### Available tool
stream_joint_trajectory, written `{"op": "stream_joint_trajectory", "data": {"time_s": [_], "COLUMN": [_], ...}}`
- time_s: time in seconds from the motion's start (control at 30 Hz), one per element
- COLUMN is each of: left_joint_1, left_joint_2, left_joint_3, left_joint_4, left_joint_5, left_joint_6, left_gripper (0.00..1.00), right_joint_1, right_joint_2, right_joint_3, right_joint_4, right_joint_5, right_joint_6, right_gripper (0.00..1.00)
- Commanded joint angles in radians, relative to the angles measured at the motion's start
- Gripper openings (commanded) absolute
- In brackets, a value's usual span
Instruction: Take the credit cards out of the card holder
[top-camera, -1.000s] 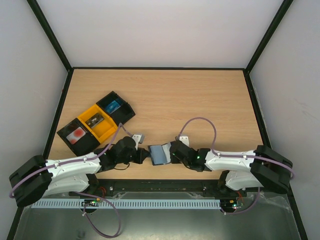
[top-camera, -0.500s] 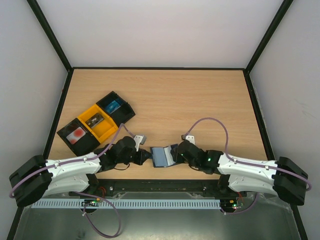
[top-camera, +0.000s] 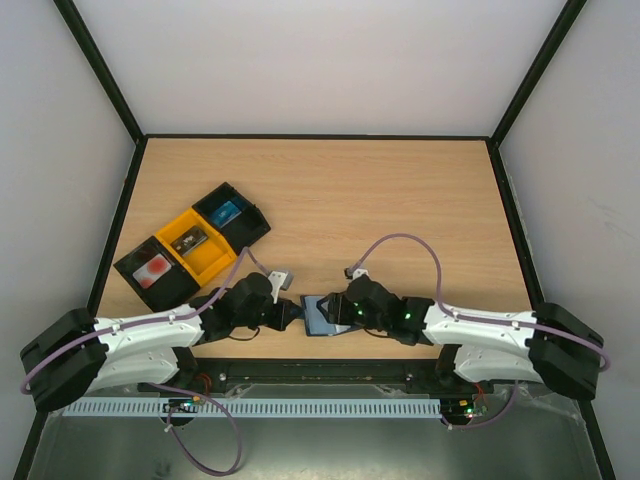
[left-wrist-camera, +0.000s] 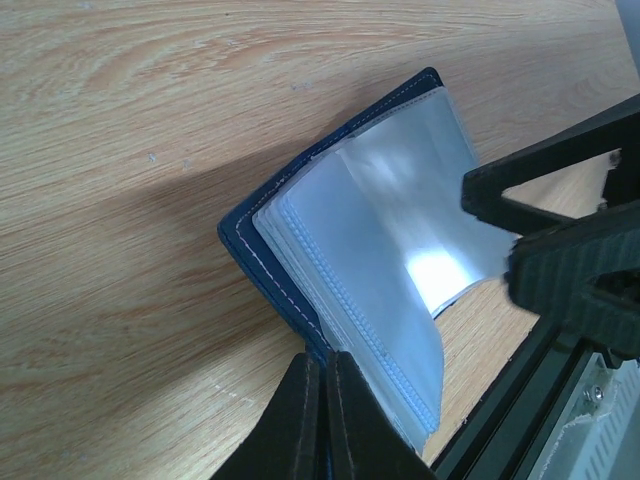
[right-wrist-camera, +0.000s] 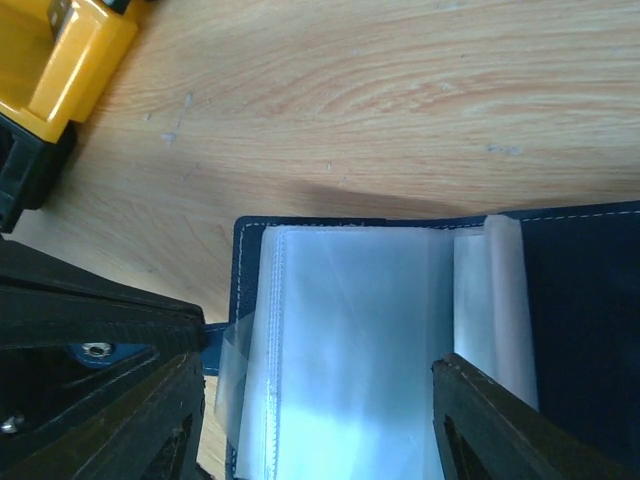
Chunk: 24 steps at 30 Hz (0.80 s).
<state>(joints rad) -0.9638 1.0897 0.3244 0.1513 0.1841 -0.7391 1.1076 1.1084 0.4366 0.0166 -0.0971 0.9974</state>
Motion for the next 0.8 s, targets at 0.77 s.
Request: {"op": "stream_joint_trajectory", "data": {"time_s": [0.77], "left_joint_1": [0.0], "left_joint_2": [0.001], "left_joint_3": [0.016], "left_joint_4": [0.002], "left_joint_5": [0.003], "left_joint_6": [0.019], "left_gripper": [0.03], "right_joint_1": [0.025], "right_joint_2": [0.257], "right_joint_3": [0.027], "right_joint_4": [0.06], "right_joint_5": [0.017], "right_joint_6": [-0.04], "right_gripper": [0.81]}}
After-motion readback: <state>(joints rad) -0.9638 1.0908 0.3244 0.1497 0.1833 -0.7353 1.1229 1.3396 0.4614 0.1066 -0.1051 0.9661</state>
